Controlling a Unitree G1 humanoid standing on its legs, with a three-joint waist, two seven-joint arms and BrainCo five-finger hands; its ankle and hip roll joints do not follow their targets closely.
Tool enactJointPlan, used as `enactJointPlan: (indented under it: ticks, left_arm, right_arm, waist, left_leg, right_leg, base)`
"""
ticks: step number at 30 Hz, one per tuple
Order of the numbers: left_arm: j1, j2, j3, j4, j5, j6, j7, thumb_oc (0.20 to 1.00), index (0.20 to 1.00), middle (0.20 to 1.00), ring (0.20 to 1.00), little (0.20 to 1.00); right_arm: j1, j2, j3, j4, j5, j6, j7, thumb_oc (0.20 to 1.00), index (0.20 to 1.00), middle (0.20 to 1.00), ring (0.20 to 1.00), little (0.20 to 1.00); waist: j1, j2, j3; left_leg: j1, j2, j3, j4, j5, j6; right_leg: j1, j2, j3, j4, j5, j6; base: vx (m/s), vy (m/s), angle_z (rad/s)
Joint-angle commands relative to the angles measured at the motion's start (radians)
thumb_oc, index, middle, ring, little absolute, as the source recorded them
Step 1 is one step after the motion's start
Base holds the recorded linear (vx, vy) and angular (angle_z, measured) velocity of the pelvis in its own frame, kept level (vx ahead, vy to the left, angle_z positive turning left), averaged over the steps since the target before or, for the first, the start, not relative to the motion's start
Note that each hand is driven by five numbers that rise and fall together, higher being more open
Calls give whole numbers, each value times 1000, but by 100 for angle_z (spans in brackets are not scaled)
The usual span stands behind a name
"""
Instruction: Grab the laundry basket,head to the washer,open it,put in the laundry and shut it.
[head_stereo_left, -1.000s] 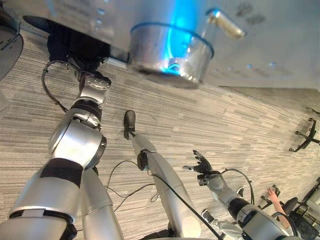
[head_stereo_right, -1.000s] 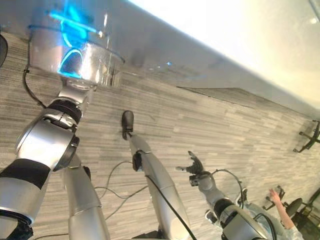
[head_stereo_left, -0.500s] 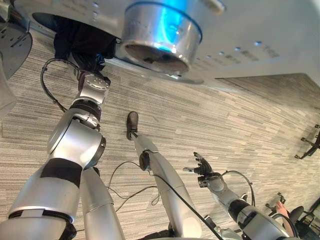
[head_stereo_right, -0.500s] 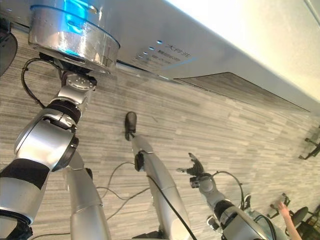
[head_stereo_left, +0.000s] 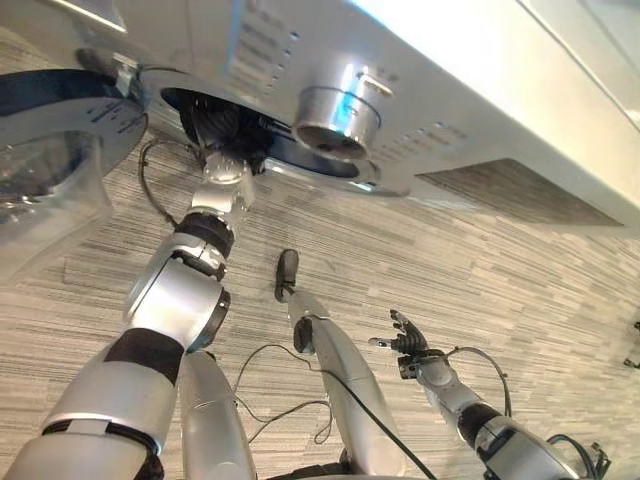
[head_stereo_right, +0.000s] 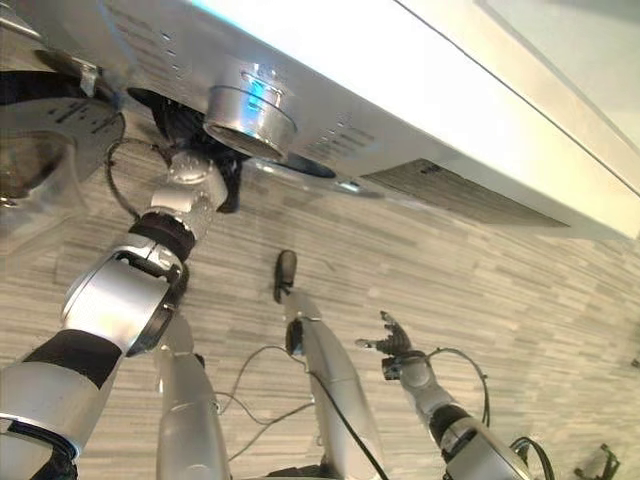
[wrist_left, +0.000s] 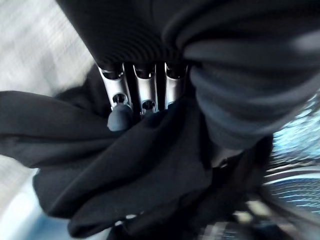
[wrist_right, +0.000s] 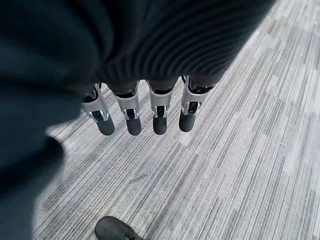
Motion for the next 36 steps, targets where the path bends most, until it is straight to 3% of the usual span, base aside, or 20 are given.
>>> enactJointPlan:
  ticks: [1,10,11,12,13,17,19,20,21,28,31,35,36]
  left_arm:
    - [-133,-35,62,-52,1,-127,9,200,200,200,200,200]
    - [-176,-67,66,-32,31,-136,48,200,200,200,200,200]
    - [-168,-76,72,-26,44,-136,57,241,241,241,241,241]
    - [-156,-82,78,-14,62,-127,65,649,649,649,649,649]
    - [-147,-84,78,-3,71,-119,61,1000,1000,1000,1000,1000]
    - [-127,-79,64,121,103,-51,18,1000,1000,1000,1000,1000]
    - [-114,-68,-2,235,228,57,-62,1000,1000,1000,1000,1000]
    - [-114,-66,-4,247,238,53,-49,1000,1000,1000,1000,1000]
    - [-95,-74,-29,284,299,96,-87,1000,1000,1000,1000,1000]
    - [-23,-89,10,297,366,100,-48,1000,1000,1000,1000,1000]
    - [88,-117,62,238,303,53,-23,1000,1000,1000,1000,1000]
    - [154,-145,70,212,293,37,-11,1000,1000,1000,1000,1000]
    - [203,-185,53,180,305,21,13,1000,1000,1000,1000,1000]
  right_arm:
    - [98,-55,-40,-13,29,8,-6,1000,1000,1000,1000,1000]
    - [122,-54,-34,-36,17,-2,-22,1000,1000,1000,1000,1000]
    - [126,-55,-37,-38,16,-6,-26,1000,1000,1000,1000,1000]
    - [132,-57,-41,-37,9,-9,-34,1000,1000,1000,1000,1000]
    - [137,-59,-41,-36,6,-13,-37,1000,1000,1000,1000,1000]
    - [125,-45,-44,-25,17,-27,-55,1000,1000,1000,1000,1000]
    - [109,-33,-31,5,-2,-21,-48,1000,1000,1000,1000,1000]
    - [107,-31,-29,17,-8,-22,-45,1000,1000,1000,1000,1000]
    - [97,-30,-30,30,-11,-18,-42,1000,1000,1000,1000,1000]
    - [75,-20,-15,54,-27,-15,-35,1000,1000,1000,1000,1000]
    - [70,-11,-12,49,-22,-14,-44,1000,1000,1000,1000,1000]
    - [55,-6,-12,57,-25,-14,-57,1000,1000,1000,1000,1000]
    - [6,-3,-11,76,-18,-13,-79,1000,1000,1000,1000,1000]
  waist:
    - [-1,55,14]
    - [-25,44,0]
    - [-27,41,0]
    - [-30,38,-4]
    - [-32,38,-7]
    - [-40,37,-29]
    - [-45,37,-37]
    - [-46,37,-39]
    - [-48,38,-40]
    - [-36,32,-25]
    - [-5,39,-1]
    - [15,43,13]
    - [41,41,28]
  left_leg:
    - [78,58,-105,-63,73,55]
    - [11,49,-130,-63,100,31]
    - [3,46,-132,-63,106,25]
    - [-12,41,-139,-63,116,15]
    - [-22,38,-142,-63,118,9]
    - [-70,36,-149,-63,128,1]
    - [-87,41,-147,-63,131,1]
    - [-90,42,-146,-63,131,2]
    - [-95,40,-147,-63,133,3]
    - [-92,32,-144,-63,137,6]
    - [-80,20,-158,-63,141,16]
    - [-76,13,-164,-63,141,23]
    - [-80,4,-166,-63,142,35]
  right_leg:
    - [134,-68,-15,-87,11,141]
    - [95,-49,-18,-95,4,138]
    - [90,-48,-24,-92,1,136]
    - [85,-45,-32,-88,-2,135]
    - [80,-45,-37,-85,-5,134]
    - [46,-49,-58,-61,-15,133]
    - [29,-52,-61,-53,-11,136]
    - [26,-54,-62,-51,-11,138]
    - [25,-55,-61,-50,-9,140]
    - [33,-69,-64,-24,-17,138]
    - [60,-79,-69,-16,-26,135]
    - [68,-85,-72,-15,-30,133]
    - [69,-90,-73,-23,-28,130]
  base:
    - [34,3,5]
    - [33,-12,1]
    - [53,-58,2]
    - [46,-48,8]
    - [47,-46,11]
    - [42,-4,5]
    - [15,58,1]
    - [-3,76,3]
    - [-7,86,4]
    - [-17,64,6]
    - [-17,32,1]
    - [-30,28,5]
    - [-67,43,11]
